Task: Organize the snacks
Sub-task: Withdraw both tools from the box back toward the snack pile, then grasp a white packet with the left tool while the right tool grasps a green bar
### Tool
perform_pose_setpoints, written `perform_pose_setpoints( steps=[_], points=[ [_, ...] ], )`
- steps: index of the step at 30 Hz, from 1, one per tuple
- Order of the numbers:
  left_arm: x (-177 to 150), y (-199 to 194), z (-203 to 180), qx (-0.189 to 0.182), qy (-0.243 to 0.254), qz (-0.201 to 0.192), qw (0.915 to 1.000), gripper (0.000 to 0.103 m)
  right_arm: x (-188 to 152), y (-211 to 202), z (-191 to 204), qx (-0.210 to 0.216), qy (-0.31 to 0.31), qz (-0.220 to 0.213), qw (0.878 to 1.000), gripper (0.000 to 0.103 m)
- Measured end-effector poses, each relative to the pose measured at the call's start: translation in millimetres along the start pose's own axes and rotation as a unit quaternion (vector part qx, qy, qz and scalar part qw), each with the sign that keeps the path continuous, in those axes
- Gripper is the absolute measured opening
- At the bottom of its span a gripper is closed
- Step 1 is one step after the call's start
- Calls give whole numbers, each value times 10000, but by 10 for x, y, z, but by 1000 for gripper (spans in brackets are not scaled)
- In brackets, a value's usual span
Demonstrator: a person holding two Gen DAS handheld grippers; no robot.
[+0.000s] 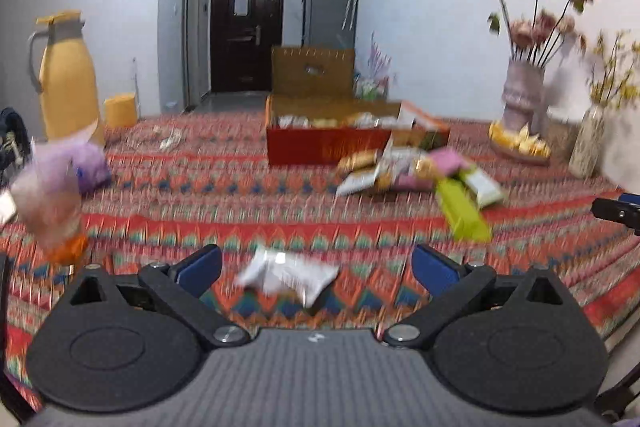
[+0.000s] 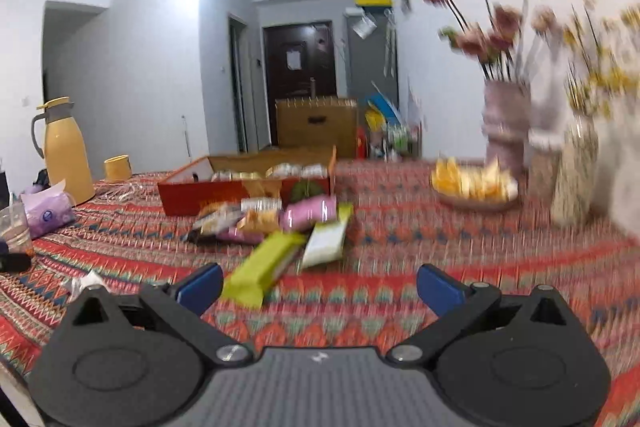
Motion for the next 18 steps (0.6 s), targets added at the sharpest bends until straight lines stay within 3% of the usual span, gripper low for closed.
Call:
perform_pose_setpoints(
  steps=[4,9,12,15,18],
  points=[
    [-151,202,73,57,-208,562,9982,102,-279,64,18,-173,-135,374,9991,103],
    [-248,504,163,-39,-863,1012,9911,96,-311,112,39,-194,-55,430,9989,103],
    [-219,704,215,60,-1187,865,9891,97,-281,182,53,-153,-39,452,9989,103],
    [-181,1005,229,287,-1132,949,9886,97,-293,282,75,-205,-78,564,9982,103],
    [-143,1205,193,-29,-1296,1052,9860,91,-280,370,104,-170,-99,628,9978,103]
  ],
)
Point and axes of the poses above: each gripper's, at about its wrist camera, not at the fingertips, and y roughly the way its jaws point, z to its left, x to its top, the point moved 4 cm from there along y, roughly the way its jaws point, and after that the axes turned 4 degrees about -z, right-handed, at the moved point
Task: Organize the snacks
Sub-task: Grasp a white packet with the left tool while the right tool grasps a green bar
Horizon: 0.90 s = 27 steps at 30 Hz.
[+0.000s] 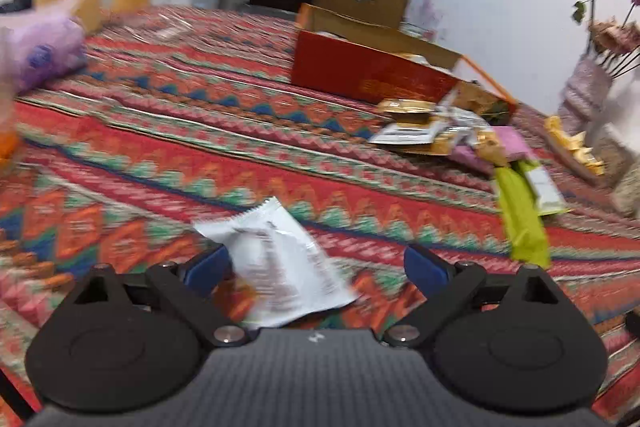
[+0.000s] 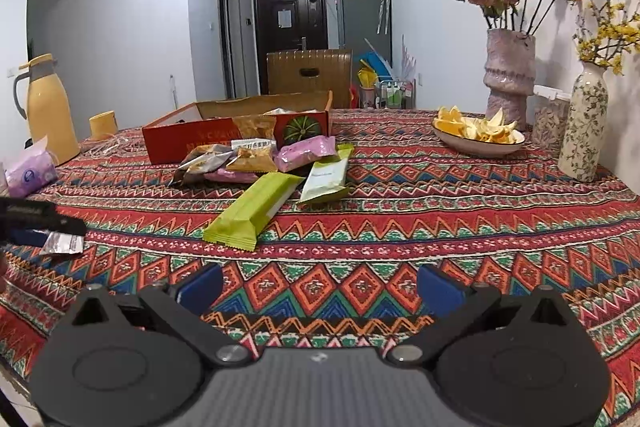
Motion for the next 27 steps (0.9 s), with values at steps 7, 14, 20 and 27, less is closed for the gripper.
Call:
perform_pose_setpoints(
  steps=[7,14,20,27],
  points=[
    [-149,46,-384,-417,1143,-204,9924,79,111,243,106,56,-106,85,9999,103],
    [-211,134,-455,29,1623,-258,9864,64,351,658,302,393,8,97,9992,87],
    [-145,126,-467,76,1612,-208,9867,44,537,1276,546,505,1,352,9981,68],
    [-143,-117,-403,103,1445,-205,9892,43,453,1703,623,302,-277,689,9968,45]
  ],
)
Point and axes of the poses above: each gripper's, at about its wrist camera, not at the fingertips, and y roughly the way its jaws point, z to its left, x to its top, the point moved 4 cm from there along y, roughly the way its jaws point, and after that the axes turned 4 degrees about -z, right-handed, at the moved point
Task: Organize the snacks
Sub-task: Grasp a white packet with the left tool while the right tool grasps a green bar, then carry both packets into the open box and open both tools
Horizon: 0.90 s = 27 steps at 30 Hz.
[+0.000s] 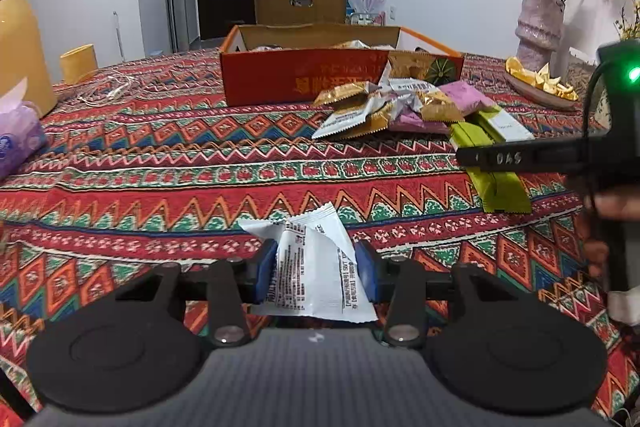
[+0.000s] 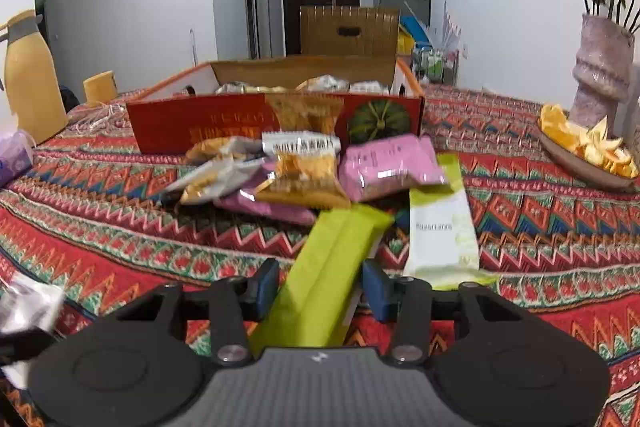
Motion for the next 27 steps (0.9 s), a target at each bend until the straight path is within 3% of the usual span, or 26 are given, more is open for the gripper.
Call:
perform_pose_setpoints(
  steps=[5,14,19,27],
  points=[
    [27,-158,22,72,-8,-100,9999,43,-117,-219,-13,-22,-145,28,9999,35],
    [78,-270,-13,-44,-164,-135,9998,43,-530,-975,-79,233,-84,251,9994,35],
    [104,-247,-84,-87,-167,-114,9998,43,-561,-1023,-159,361,45,101,9993,34],
    [177,-250,-23,-9,-178,-111,9998,43,-561,-923,-60,433,-338,-26,9985,35]
  ],
)
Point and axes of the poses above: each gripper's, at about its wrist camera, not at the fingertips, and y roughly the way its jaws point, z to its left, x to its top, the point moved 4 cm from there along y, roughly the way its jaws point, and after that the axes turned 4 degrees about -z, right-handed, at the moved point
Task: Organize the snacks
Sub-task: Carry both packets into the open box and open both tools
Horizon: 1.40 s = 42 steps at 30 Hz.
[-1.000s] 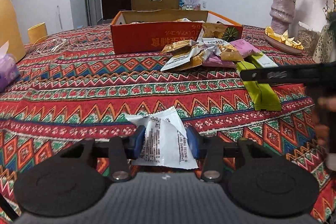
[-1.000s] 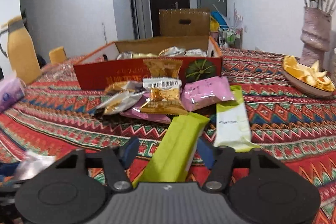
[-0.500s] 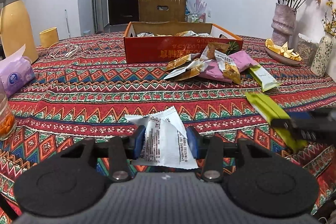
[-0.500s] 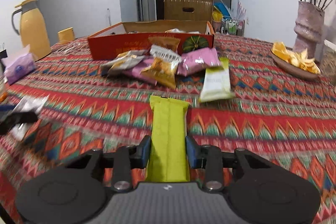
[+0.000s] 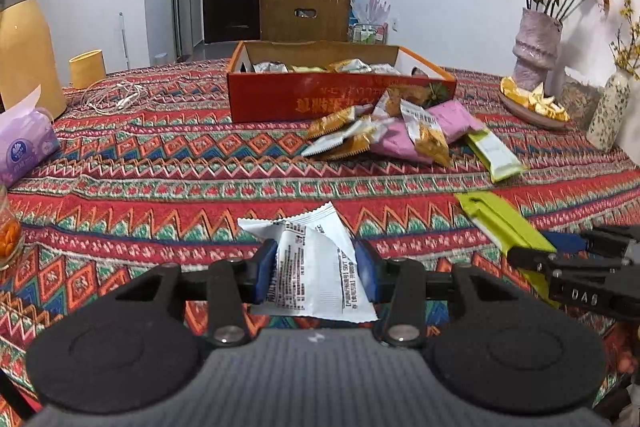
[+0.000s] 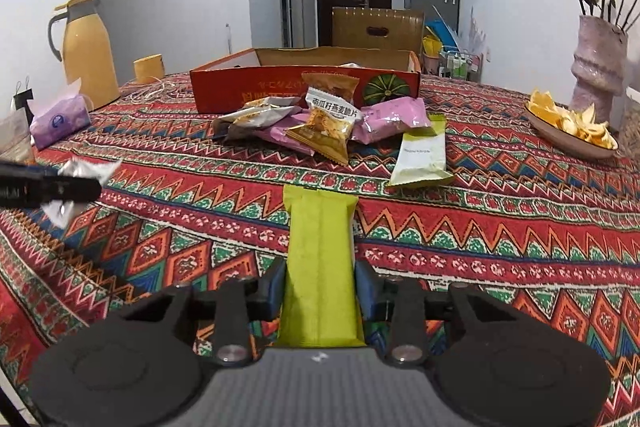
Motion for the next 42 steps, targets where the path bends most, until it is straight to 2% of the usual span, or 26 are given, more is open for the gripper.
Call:
perform_pose_setpoints(
  steps=[3,7,11,14,16,18,21,23,26,29,31,33,35,36,37,38,40,42],
  points=[
    [172,-8,93,-56,-75,-132,9999,43,36,-38,-14,-4,-25,27,10000,32],
    [536,53,229,-41,-107,-416,9991,43,238,-198,-108,129,102,-259,9995,32],
    [952,229,306,15,-125,-754,9971,43,658,-305,-269,191,229,-743,9968,32],
    [1300,493,351,-76,-176,-881,9959,43,1069,-140,-449,213,224,-943,9951,32],
    [1523,756,391,-151,-252,-713,9970,43,1403,149,-590,153,197,-1011,9946,32],
    [1699,979,392,-214,-202,-741,9968,43,1689,506,-703,112,102,-983,9950,32],
    [1966,1417,400,-253,-143,-589,9978,43,2055,1215,-869,184,323,-515,9980,32],
    [2104,1763,409,-133,-81,-481,9987,43,2206,1649,-932,-1,341,-214,9992,32],
    [2187,2329,398,33,113,-87,9999,43,2320,2212,-940,-443,155,177,9987,32],
    [2229,2769,445,96,4,274,9996,43,2321,2535,-819,-953,-450,295,9940,33],
    [2240,2994,487,55,-112,443,9989,44,2301,2714,-799,-930,-412,468,9937,33],
    [2233,3157,549,213,-196,551,9981,49,2254,2774,-779,-996,-508,465,9926,40],
    [2202,3222,627,338,-303,606,9971,72,2220,2748,-750,-944,-534,400,9933,58],
    [2176,3192,681,248,-414,597,9971,72,2214,2704,-738,-879,-524,337,9942,64],
    [2180,3159,715,2,-553,573,9968,72,2220,2625,-730,-817,-519,231,9950,70],
    [2182,3118,748,-209,-702,588,9956,73,2230,2539,-718,-738,-524,121,9958,72],
    [2194,3008,776,-315,-805,583,9945,73,2264,2356,-730,-661,-522,-90,9964,77],
    [2202,2821,750,-326,-656,439,9963,73,2297,2166,-770,-618,-387,-305,9969,78]
  ],
)
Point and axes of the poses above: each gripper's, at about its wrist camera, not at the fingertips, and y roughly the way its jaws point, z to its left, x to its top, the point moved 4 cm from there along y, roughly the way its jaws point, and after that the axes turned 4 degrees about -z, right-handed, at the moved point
